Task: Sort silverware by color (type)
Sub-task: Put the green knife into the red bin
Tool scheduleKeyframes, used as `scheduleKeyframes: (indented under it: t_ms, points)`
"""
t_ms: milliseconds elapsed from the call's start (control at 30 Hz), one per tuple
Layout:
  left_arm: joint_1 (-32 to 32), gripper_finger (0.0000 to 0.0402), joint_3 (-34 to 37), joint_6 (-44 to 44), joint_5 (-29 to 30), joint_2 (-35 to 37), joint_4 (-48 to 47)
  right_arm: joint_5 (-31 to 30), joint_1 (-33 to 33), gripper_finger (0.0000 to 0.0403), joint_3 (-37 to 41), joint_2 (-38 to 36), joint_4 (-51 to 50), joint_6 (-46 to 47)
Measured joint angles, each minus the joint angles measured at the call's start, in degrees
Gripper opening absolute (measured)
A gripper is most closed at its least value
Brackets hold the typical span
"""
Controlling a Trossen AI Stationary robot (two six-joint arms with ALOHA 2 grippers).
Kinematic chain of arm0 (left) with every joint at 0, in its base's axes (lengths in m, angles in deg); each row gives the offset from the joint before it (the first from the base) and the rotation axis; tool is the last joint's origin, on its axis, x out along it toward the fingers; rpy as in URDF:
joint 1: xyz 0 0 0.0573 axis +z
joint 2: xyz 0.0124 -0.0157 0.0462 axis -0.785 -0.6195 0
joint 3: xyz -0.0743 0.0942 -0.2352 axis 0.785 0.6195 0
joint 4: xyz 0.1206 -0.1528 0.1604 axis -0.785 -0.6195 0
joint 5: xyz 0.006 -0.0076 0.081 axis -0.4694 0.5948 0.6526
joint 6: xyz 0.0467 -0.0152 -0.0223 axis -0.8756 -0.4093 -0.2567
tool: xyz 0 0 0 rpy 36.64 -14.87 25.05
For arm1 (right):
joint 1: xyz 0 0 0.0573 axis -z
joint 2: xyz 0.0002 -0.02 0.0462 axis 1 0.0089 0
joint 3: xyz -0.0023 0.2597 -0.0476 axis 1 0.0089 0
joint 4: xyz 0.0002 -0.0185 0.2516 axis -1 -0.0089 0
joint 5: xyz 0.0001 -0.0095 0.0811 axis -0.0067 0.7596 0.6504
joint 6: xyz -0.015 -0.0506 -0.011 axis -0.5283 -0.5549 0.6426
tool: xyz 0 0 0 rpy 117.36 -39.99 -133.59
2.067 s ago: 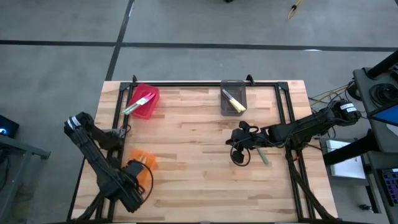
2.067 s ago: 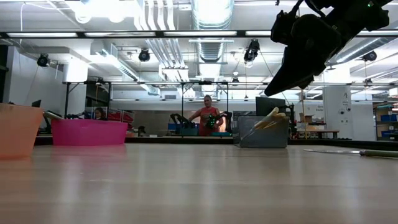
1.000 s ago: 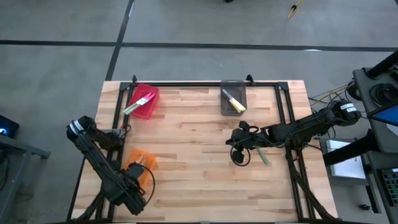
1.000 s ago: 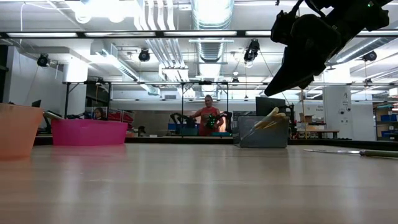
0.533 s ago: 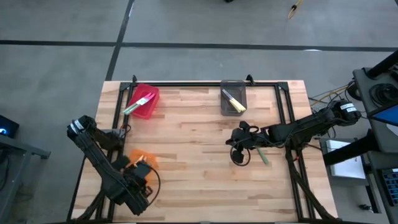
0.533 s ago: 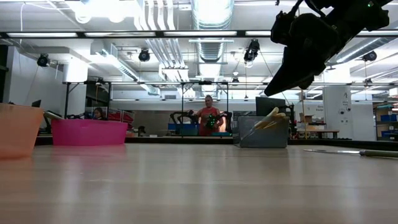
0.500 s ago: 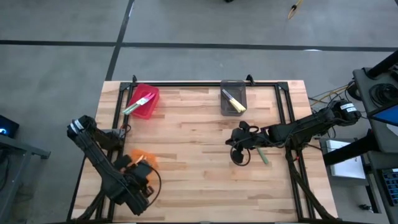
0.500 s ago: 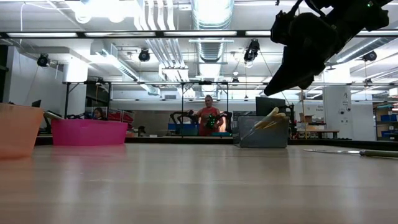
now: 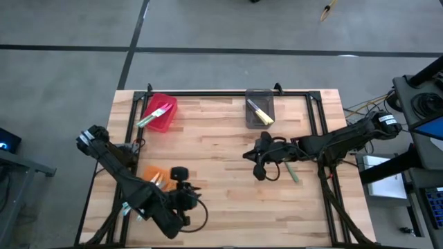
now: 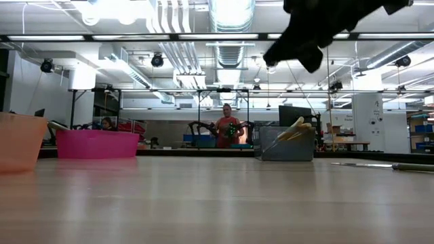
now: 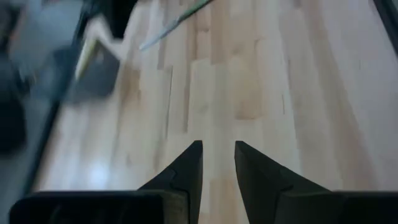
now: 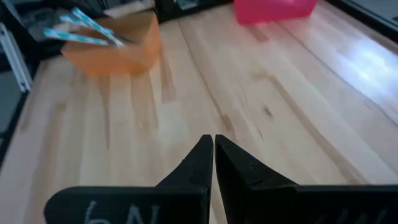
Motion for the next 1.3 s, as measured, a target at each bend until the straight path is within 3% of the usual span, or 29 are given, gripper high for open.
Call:
scheduleKeyframes:
  t_ms: [133,367,467,667,833,933,1133,1300]
  points:
    - [1.7,0.0074,1.8,-9.6,1.7,0.1,2.4,0.0,0.0,0.0009,-2.1,0.0,-1.1,-0.1]
    - [5.9,0.0074,9.4,-12.6,2.5,2.3,4.1,0.0,0.0,0.0009,-4.7,0.0,-3.7,0.4]
    - [6.9,0.0074,15.5,-14.6,2.3,5.2,11.1,0.0,0.0,0.0009,-6.5,0.0,-7.6,2.5]
    - [8.5,0.0074,30.1,-24.0,-3.4,15.4,32.2,0.0,0.1,0.0009,-8.6,0.0,-18.4,10.1]
    - [12.4,0.0074,40.6,-33.8,-11.8,25.8,48.9,0.3,1.3,0.0009,-8.9,0.0,-29.1,18.9]
    - [15.9,0.0074,45.7,-38.1,-14.3,32.0,56.8,3.8,2.2,0.0009,-8.8,0.0,-37.2,24.9]
    - [25.7,0.0074,50.7,-40.2,-14.1,41.8,62.6,7.8,2.6,0.0009,-8.2,0.0,-51.2,34.4]
    - [32.7,0.0074,51.2,-37.7,-13.5,45.3,62.5,9.9,2.6,0.0009,-8.1,0.0,-58.0,37.6]
